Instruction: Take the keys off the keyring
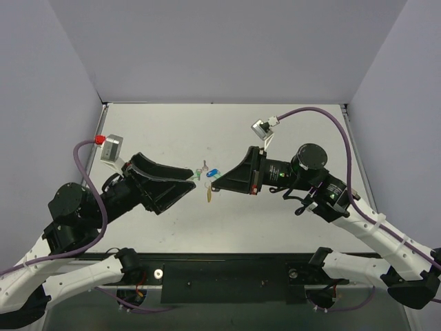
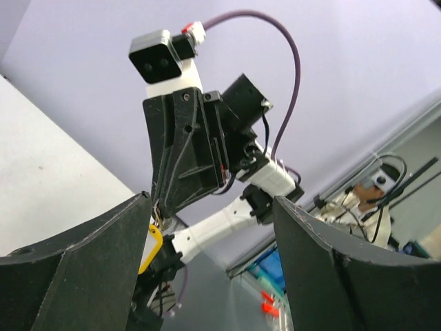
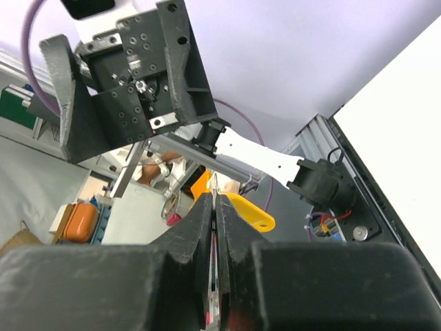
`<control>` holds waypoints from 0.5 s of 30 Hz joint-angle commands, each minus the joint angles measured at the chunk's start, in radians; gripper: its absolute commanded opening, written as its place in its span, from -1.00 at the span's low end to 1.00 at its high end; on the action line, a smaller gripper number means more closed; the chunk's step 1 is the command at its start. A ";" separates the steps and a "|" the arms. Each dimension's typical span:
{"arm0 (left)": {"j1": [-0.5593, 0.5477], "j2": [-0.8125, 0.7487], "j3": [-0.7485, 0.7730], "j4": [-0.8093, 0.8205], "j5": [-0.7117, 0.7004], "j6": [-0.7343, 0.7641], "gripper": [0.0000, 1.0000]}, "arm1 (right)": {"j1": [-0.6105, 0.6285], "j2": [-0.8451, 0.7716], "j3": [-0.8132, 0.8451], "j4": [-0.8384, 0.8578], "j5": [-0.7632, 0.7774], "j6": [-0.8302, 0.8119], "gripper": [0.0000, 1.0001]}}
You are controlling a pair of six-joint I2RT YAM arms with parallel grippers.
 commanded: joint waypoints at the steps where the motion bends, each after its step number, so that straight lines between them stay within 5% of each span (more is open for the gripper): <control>1: -0.005 -0.009 -0.065 0.213 -0.110 -0.077 0.60 | 0.003 -0.029 -0.015 0.159 0.051 0.035 -1.00; 15: -0.008 0.021 -0.072 0.162 -0.229 -0.061 0.43 | -0.002 -0.044 -0.079 0.303 0.182 0.102 -1.00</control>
